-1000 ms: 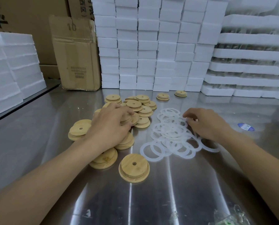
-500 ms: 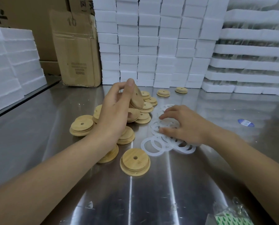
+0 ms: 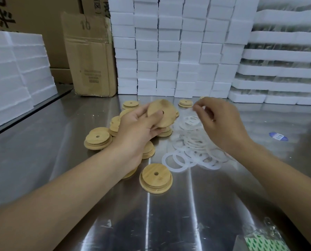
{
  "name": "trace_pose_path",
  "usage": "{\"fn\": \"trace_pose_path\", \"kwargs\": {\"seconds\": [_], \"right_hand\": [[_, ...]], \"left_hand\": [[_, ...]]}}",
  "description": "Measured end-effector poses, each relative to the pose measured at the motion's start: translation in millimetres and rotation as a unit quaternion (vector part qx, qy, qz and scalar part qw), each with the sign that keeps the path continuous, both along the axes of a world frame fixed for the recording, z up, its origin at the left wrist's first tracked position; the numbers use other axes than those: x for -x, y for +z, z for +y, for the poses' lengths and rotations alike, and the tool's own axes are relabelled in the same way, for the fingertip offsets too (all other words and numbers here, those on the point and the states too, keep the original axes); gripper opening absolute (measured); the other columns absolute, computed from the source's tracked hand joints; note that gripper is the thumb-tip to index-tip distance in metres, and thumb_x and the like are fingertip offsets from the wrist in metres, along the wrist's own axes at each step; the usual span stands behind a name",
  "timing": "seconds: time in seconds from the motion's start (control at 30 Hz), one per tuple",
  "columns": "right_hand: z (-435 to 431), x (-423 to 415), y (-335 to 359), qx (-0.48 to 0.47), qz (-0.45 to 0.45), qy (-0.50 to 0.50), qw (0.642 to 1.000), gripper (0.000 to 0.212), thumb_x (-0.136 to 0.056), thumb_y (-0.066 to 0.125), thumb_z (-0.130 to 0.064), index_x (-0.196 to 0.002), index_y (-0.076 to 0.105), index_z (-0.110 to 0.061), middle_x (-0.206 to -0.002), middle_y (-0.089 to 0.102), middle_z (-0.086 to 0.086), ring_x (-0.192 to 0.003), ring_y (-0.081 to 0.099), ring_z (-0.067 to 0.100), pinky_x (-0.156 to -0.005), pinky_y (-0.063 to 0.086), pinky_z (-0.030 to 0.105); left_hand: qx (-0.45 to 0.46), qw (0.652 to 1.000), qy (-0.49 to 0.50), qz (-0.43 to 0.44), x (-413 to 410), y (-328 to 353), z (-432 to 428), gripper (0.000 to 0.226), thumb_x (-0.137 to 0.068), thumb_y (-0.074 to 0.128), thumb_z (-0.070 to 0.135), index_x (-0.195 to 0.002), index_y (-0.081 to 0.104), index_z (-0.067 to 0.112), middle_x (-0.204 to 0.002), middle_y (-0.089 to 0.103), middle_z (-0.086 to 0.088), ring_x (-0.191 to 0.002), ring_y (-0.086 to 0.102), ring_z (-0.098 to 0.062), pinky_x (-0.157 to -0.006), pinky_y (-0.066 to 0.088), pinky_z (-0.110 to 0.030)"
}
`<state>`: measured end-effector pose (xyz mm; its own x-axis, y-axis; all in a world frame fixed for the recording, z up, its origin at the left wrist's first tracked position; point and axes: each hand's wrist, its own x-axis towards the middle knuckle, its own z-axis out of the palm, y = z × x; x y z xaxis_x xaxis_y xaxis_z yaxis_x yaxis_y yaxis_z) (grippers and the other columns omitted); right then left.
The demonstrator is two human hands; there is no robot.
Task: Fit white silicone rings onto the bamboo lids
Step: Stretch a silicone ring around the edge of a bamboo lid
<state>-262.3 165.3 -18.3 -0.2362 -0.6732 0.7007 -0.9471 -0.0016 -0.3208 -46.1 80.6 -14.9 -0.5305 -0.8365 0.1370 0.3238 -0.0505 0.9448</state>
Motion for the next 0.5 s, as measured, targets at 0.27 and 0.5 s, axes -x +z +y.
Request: {"fn": "trace_pose_path", "kwargs": {"seconds": [0.27,0.5], "right_hand": [[9,-42,11,0.139,0.007,0.074,0.988,0.009,-0.107,0.059,-0.025,-0.11,0.067,-0.023,-0.09,0.071,-0.018,-0.084,0.069,0.001,-0.07,0.054,0.027],[9,-54,8,0.148,0.023,0.15,0.977,0.01,-0.106,0.057,-0.021,-0.109,0.067,-0.02,-0.094,0.071,-0.012,-0.086,0.069,0.012,-0.071,0.053,0.033]], "left_hand": [[0.1,0.992,0.034,-0.072,0,-2,2,0.042,-0.097,0.056,-0.014,-0.1,0.081,0.02,-0.093,0.078,0.006,-0.067,0.064,-0.007,-0.051,0.043,-0.011],[0.048,0.996,-0.006,-0.069,6,-5,4,0.056,-0.092,0.047,-0.013,-0.113,0.083,0.025,-0.117,0.081,-0.001,-0.103,0.079,-0.018,-0.093,0.063,-0.036]]}}
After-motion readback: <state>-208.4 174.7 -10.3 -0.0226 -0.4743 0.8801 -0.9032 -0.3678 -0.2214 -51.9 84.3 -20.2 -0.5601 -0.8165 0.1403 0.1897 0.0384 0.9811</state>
